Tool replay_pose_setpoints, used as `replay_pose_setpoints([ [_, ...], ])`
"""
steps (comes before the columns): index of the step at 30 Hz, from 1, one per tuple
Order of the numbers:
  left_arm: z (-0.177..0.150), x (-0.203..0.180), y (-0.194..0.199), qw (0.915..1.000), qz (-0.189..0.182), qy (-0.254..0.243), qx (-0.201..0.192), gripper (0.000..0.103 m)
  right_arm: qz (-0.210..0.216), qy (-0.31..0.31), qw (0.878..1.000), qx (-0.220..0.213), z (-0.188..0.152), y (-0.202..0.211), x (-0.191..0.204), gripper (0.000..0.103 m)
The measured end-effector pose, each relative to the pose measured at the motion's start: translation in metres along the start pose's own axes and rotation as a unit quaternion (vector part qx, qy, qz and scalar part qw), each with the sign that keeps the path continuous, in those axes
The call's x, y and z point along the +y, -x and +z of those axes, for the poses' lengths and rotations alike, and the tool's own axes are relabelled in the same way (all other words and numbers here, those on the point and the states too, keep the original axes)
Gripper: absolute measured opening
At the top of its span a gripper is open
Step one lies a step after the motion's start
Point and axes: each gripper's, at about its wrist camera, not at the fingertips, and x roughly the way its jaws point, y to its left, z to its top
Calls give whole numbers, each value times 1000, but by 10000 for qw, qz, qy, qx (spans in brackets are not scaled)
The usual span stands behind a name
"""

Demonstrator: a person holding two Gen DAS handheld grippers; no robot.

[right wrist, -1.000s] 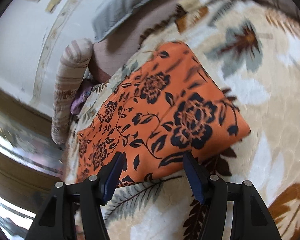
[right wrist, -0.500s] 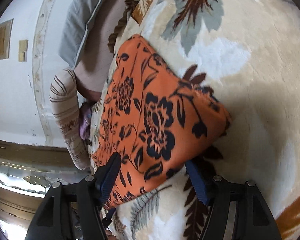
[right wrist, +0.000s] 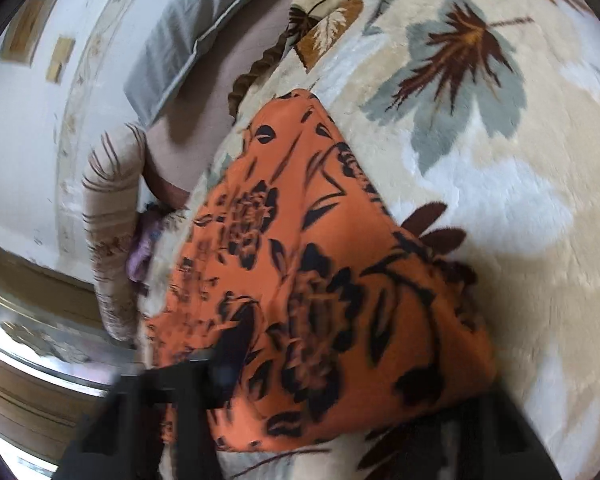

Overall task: Fold small clothes
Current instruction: 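Lift the grasped edge and fold the blouse over lengthwise with both tools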

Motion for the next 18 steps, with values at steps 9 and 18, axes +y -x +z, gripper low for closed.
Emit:
replay_pose_setpoints([
  [9, -7, -6, 41, 9993, -230, -203, -228, 19, -129, 991, 9908, -911, -26, 50, 42, 15],
  [18, -86, 4, 121, 9979, -106, -604, 196, 19, -73, 761, 9936, -830, -92, 130, 4, 15],
])
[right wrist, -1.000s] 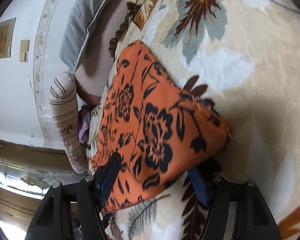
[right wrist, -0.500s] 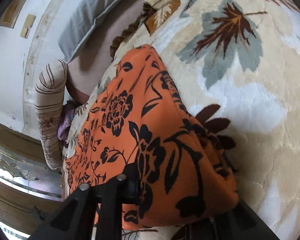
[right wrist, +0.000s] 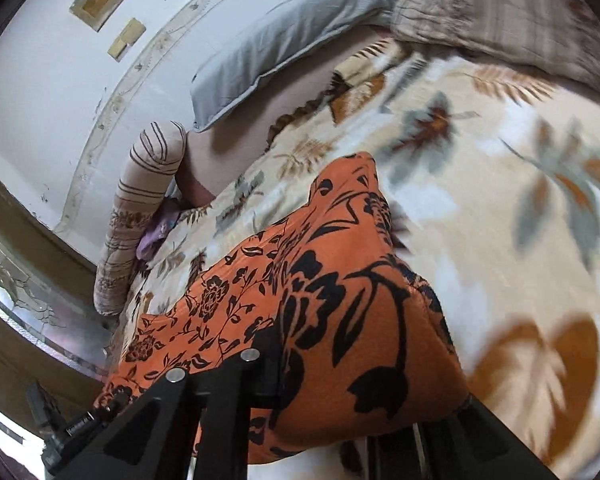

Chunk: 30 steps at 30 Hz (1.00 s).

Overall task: Fold small clothes
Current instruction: 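Lift the grasped edge and fold the blouse over lengthwise with both tools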

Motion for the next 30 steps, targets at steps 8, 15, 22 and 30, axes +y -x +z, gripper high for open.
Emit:
replay_pose_setpoints([
  [8, -35, 22, 11, 9975, 396, 195, 544, 41, 27, -872, 9924, 863, -12, -17, -45, 24],
  [15, -31, -7, 55, 9954, 901, -330, -50, 44, 732, -2103, 9719, 763, -15, -17, -85, 66],
  [22, -24, -50, 75, 9852, 1071, -953, -941, 69, 865, -2228, 9684, 715, -18, -18, -94, 63],
  [30, -31, -24, -16, 9859, 1444, -815, 231, 69, 319, -1556, 9860, 513, -15, -6, -84, 27],
])
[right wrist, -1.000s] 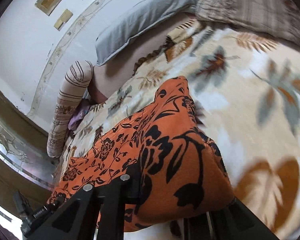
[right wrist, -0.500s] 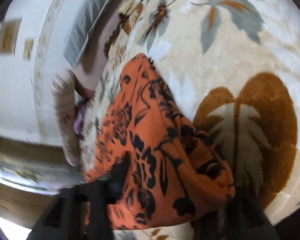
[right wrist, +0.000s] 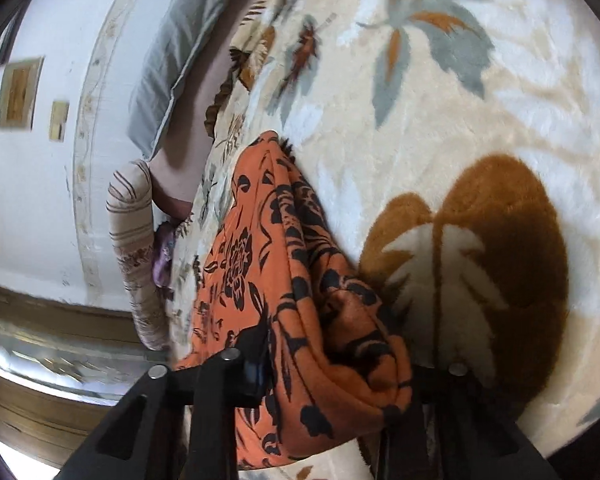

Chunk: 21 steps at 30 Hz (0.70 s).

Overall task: Fold small clothes
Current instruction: 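Lift the grasped edge and fold the blouse over lengthwise with both tools, then release and press the narrow folded blouse flat with both tools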

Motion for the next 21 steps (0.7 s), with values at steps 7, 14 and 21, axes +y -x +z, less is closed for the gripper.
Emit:
replay_pose_setpoints([
  [7, 12, 12, 13, 9997, -245, -6, -81, 69, 18, 1170, 9922, -426, -17, 22, 63, 22],
  [14, 35, 62, 57, 9970, -264, 334, -650, 69, 301, 2001, 9786, -374, -54, 26, 153, 22],
  [21, 46, 132, 93, 9910, 168, 789, -1068, 69, 638, 2172, 9739, 187, -109, -11, 223, 22],
])
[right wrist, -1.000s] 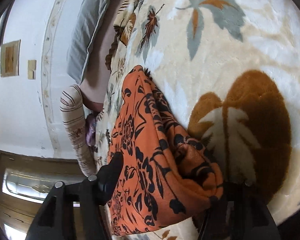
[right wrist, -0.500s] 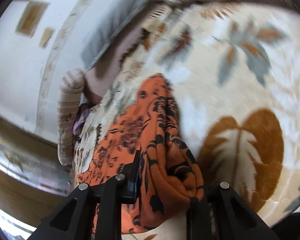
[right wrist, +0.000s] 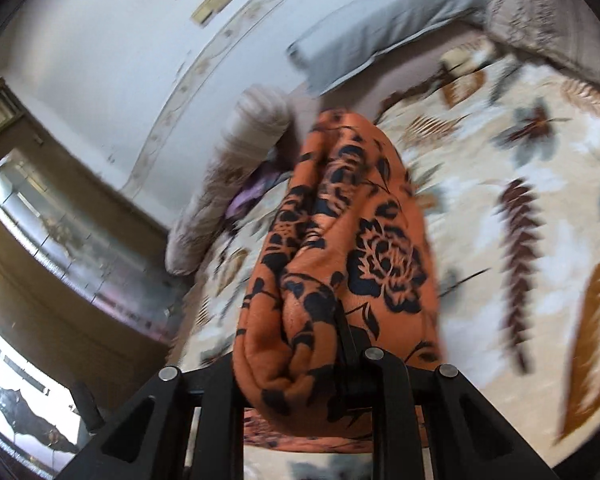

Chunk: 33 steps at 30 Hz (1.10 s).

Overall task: Fold small clothes
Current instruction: 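Release and press the narrow folded blouse flat with both tools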

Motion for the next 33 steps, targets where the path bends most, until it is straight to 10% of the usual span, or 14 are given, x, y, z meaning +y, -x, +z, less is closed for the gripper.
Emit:
replay_pose_setpoints([
  [11, -3, 65, 2, 9976, 361, 595, 49, 69, -156, 441, 9807, 1897, -119, -149, 55, 32],
  [16, -1, 56, -4, 9980, 263, 563, 109, 69, 1006, 695, 9709, 2058, -114, -126, 60, 79],
  [22, 2, 4, 2, 9997, -233, 103, 35, 69, 1343, 835, 9773, 1412, -85, -65, 30, 78],
  [27, -15, -56, -5, 9965, -696, -402, 229, 69, 263, 926, 9918, 836, -58, -43, -12, 34],
  [33, -48, -92, -46, 9944, -68, -949, 457, 69, -74, 596, 9916, 1148, -69, -72, -44, 32],
])
